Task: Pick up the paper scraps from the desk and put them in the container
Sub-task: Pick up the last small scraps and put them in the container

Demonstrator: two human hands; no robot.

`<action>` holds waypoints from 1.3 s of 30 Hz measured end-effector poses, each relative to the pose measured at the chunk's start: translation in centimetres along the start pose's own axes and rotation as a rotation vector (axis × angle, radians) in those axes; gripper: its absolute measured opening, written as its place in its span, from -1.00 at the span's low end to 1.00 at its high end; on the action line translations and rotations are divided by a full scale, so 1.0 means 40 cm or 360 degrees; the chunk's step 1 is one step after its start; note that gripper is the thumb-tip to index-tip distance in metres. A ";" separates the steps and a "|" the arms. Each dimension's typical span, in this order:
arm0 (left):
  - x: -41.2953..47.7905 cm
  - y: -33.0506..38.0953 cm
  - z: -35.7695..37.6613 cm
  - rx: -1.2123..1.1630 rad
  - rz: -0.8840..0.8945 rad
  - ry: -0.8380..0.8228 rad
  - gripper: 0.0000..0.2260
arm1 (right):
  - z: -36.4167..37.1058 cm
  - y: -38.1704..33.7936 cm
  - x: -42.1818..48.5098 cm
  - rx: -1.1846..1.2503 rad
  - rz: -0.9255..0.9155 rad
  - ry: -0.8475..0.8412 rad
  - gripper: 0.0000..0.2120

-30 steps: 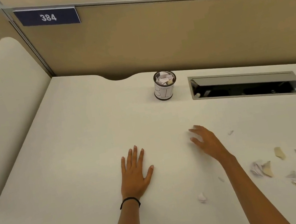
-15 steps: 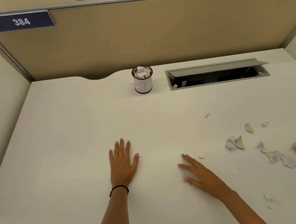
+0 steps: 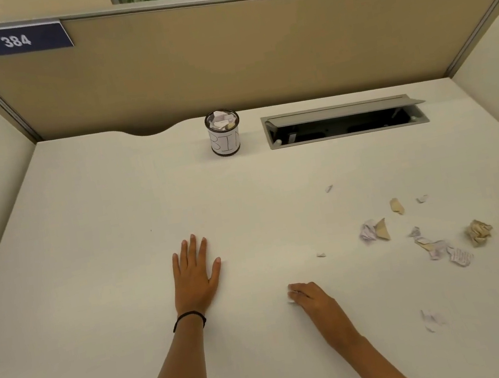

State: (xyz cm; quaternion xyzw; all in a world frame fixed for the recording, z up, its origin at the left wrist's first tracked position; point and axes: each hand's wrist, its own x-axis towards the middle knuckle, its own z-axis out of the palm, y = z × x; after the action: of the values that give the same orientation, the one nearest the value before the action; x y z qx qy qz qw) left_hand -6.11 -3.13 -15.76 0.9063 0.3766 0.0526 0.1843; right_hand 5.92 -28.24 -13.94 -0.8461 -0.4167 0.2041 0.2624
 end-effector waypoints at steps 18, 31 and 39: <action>0.020 -0.002 -0.009 -0.0033 -0.0044 0.0000 -0.40 | -0.149 0.039 0.307 0.0245 0.0144 0.0137 -0.87; 0.021 0.013 -0.005 -0.0011 -0.0019 0.0001 -0.46 | -0.259 -0.201 0.815 0.1359 0.0394 0.0404 -0.88; 0.024 -0.018 0.001 0.0006 -0.0086 -0.0033 -0.45 | -0.266 -0.312 0.999 0.0900 0.0228 0.0513 -0.85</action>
State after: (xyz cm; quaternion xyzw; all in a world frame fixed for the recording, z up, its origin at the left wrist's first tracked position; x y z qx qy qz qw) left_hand -5.90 -2.02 -16.10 0.8967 0.3990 0.0375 0.1877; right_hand 27.20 7.73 -3.05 -0.7883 -0.2360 0.1931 0.5344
